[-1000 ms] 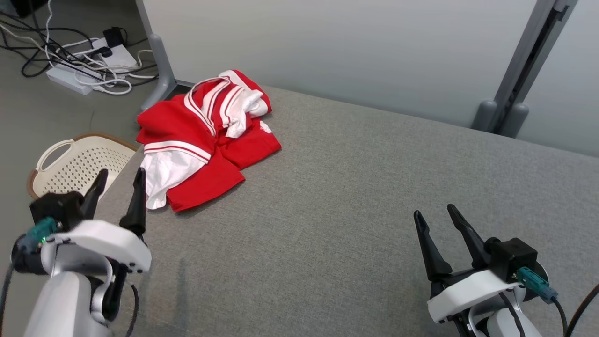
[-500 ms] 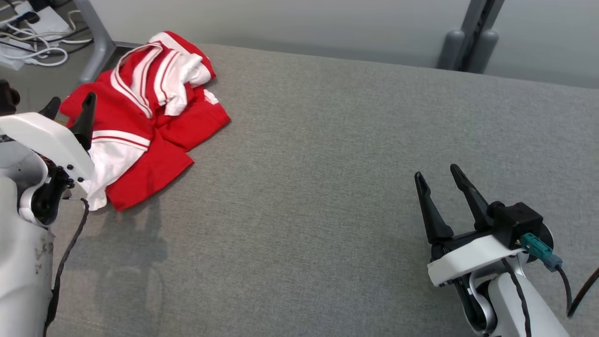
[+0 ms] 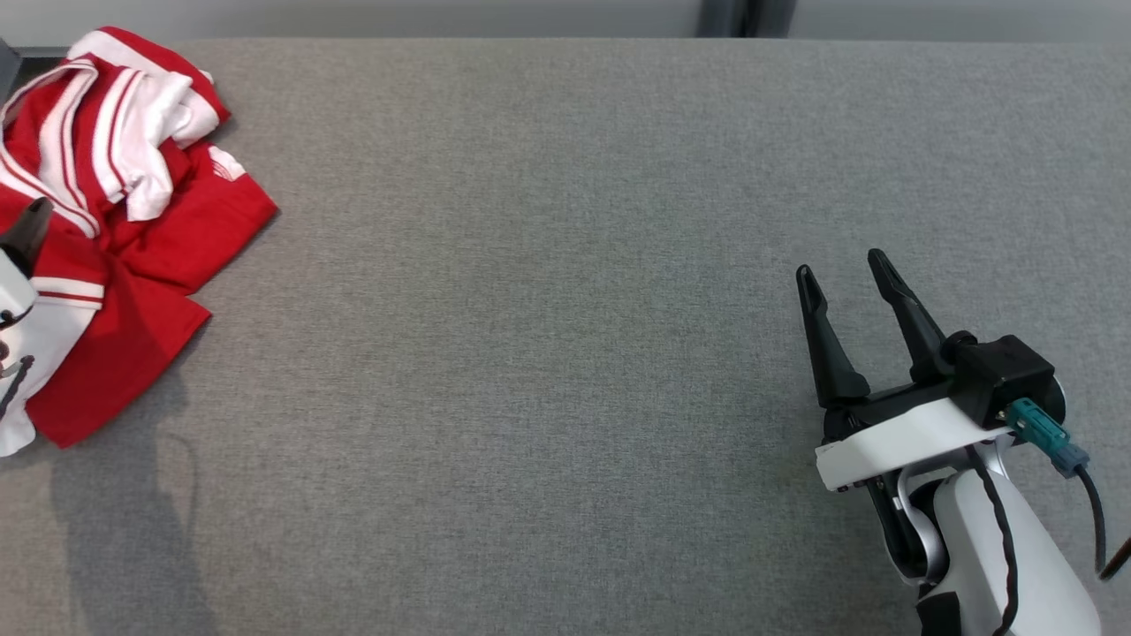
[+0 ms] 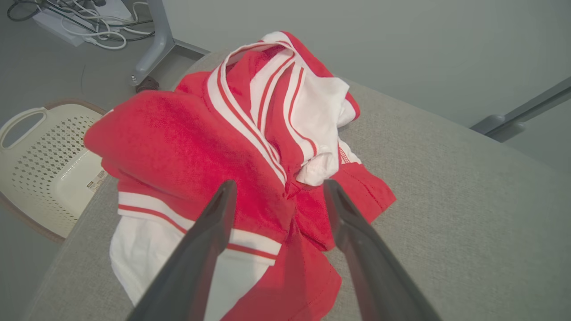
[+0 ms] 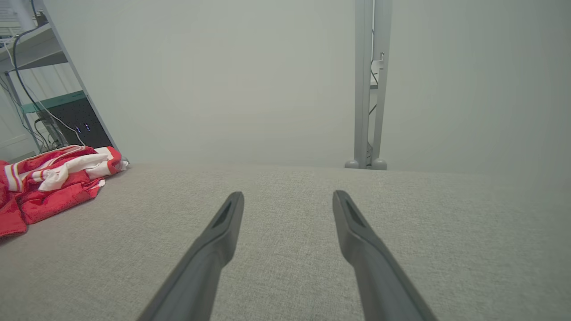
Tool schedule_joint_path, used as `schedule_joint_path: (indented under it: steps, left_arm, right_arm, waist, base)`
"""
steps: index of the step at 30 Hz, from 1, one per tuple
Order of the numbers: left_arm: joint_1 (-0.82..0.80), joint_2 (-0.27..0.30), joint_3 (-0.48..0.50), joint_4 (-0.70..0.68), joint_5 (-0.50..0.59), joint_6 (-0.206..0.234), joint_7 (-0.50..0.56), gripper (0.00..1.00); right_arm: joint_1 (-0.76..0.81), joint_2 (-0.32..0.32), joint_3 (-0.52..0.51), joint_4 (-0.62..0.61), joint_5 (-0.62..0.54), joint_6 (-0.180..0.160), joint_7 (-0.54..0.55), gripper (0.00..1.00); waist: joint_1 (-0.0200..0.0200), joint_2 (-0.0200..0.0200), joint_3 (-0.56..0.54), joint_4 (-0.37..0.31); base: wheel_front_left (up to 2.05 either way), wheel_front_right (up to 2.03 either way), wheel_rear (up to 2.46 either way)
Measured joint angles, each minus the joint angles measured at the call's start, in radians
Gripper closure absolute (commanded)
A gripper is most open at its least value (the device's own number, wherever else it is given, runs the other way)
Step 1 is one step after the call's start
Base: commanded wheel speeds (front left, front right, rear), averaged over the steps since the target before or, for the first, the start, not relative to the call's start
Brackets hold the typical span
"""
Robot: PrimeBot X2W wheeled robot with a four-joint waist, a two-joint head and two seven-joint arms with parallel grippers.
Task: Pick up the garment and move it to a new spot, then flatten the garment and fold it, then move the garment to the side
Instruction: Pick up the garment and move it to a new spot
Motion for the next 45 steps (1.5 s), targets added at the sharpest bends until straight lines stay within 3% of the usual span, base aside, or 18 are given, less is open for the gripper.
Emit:
schedule_joint_path:
  steps: [13, 20, 21, 23, 24, 25, 26, 45]
  left_arm:
    - [-0.054, 0.071, -0.057, 0.172, 0.039, 0.020, 0.064, 0.00]
    - [-0.070, 0.059, -0.076, 0.206, 0.029, 0.009, 0.108, 0.00]
    - [-0.071, 0.059, -0.078, 0.207, 0.029, 0.008, 0.109, 0.03]
    - [-0.073, 0.061, -0.081, 0.207, 0.022, 0.008, 0.109, 0.46]
    - [-0.073, 0.062, -0.083, 0.207, 0.022, 0.007, 0.109, 0.60]
    - [-0.073, 0.062, -0.084, 0.207, 0.021, 0.007, 0.109, 0.83]
    - [-0.073, 0.063, -0.086, 0.206, 0.017, 0.007, 0.109, 1.00]
    - [-0.048, 0.102, -0.192, 0.093, -0.064, 0.000, 0.055, 1.00]
  right_arm:
    - [-0.011, 0.000, -0.012, -0.027, -0.012, 0.000, 0.000, 0.00]
    - [-0.023, 0.002, -0.010, -0.027, -0.012, 0.000, 0.000, 0.00]
    - [-0.025, 0.001, -0.010, -0.027, -0.012, 0.000, 0.000, 0.00]
    - [-0.026, 0.002, -0.009, -0.027, -0.012, 0.000, 0.000, 0.00]
    - [-0.026, 0.002, -0.009, -0.027, -0.012, 0.000, 0.000, 0.00]
    - [-0.026, 0.002, -0.009, -0.026, -0.012, 0.000, 0.000, 0.00]
    - [-0.026, 0.002, -0.010, -0.025, -0.012, 0.000, 0.000, 0.00]
    - [-0.004, 0.002, -0.004, 0.002, 0.013, 0.000, 0.000, 0.00]
  waist:
    - [0.0000, 0.0000, 0.080, -0.080]
    - [0.0000, 0.0000, 0.091, -0.080]
    - [0.0000, 0.0000, 0.093, -0.080]
    - [0.0000, 0.0000, 0.096, -0.079]
    - [0.0000, 0.0000, 0.096, -0.078]
    - [0.0000, 0.0000, 0.095, -0.077]
    - [0.0001, 0.0000, 0.094, -0.077]
    - [0.0000, 0.0000, 0.009, -0.065]
  base:
    - [0.00, 0.00, 0.00]
    - [0.00, 0.00, 0.00]
    - [0.00, 0.00, 0.00]
    - [0.00, 0.00, 0.00]
    - [0.00, 0.00, 0.00]
    - [0.00, 0.00, 0.00]
    - [0.00, 0.00, 0.00]
    - [0.00, 0.00, 0.00]
